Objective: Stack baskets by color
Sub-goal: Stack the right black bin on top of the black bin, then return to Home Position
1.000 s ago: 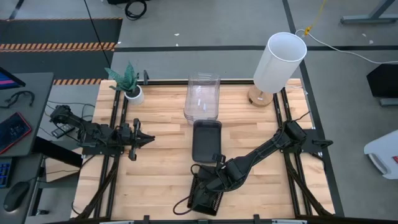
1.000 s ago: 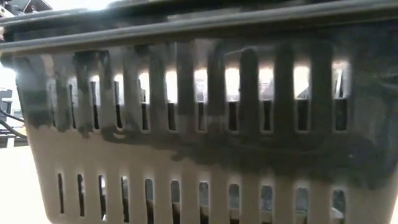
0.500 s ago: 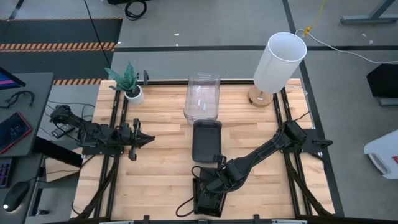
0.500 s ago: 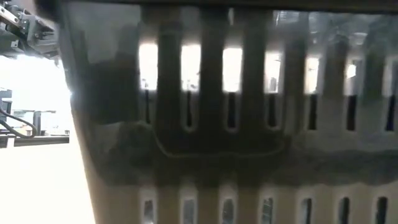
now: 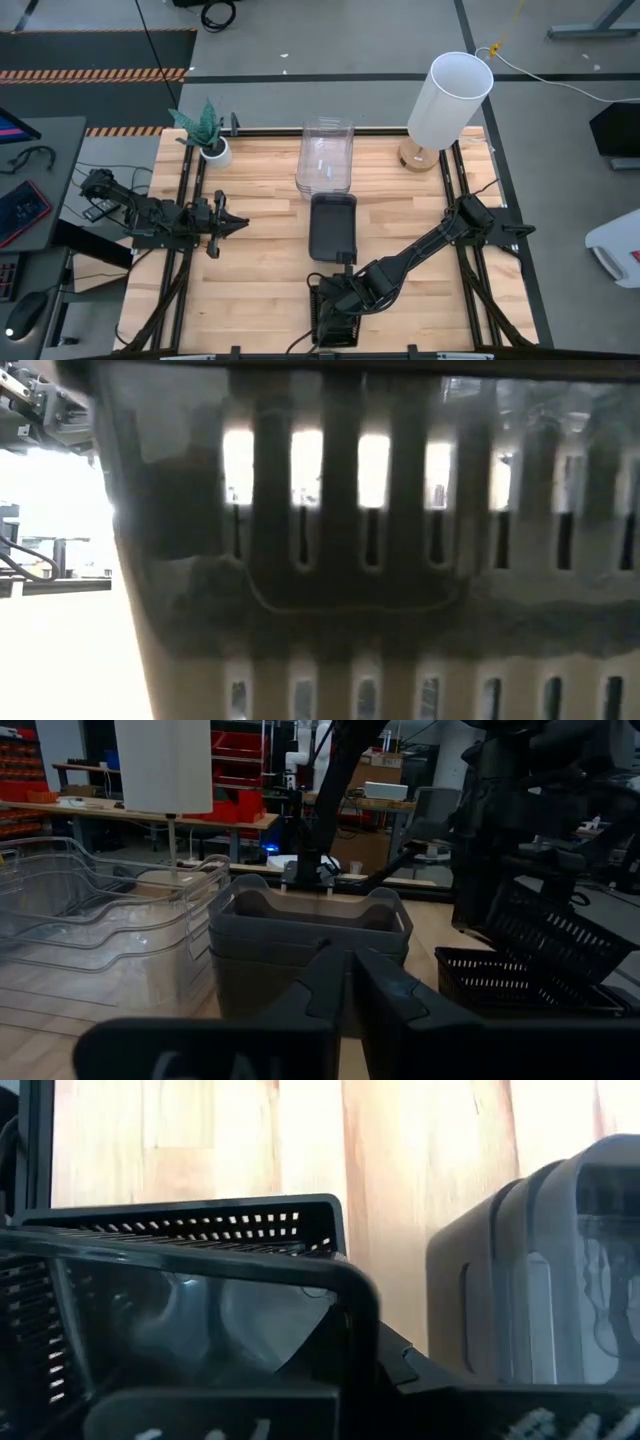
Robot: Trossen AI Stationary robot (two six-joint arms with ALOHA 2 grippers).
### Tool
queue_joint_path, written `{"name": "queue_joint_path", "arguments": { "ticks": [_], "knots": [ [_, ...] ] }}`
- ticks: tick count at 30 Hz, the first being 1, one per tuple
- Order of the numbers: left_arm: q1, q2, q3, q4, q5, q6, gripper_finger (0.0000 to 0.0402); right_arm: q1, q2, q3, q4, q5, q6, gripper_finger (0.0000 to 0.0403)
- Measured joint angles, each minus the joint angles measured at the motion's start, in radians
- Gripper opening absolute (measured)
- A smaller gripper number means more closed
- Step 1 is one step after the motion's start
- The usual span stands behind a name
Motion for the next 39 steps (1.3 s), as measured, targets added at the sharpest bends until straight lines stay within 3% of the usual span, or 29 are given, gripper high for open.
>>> {"name": "queue_joint_path", "arguments": {
  "ticks": [17, 26, 31, 39],
  "knots": [
    [0.000, 0.000, 0.000, 0.000, 0.000, 0.000, 0.0034, -0.007, 0.000, 0.000, 0.010, -0.013, -0.080, 0.0092],
    [0.000, 0.000, 0.000, 0.000, 0.000, 0.000, 0.0024, -0.009, 0.000, 0.000, 0.111, 0.008, -0.134, 0.0095],
    [0.000, 0.000, 0.000, 0.000, 0.000, -0.001, 0.0032, -0.009, -0.003, 0.000, 0.072, 0.001, -0.159, 0.0094],
    [0.000, 0.000, 0.000, 0.000, 0.000, 0.000, 0.0031, 0.037, -0.073, 0.000, 0.001, 0.119, -0.193, 0.0094]
  ]
}}
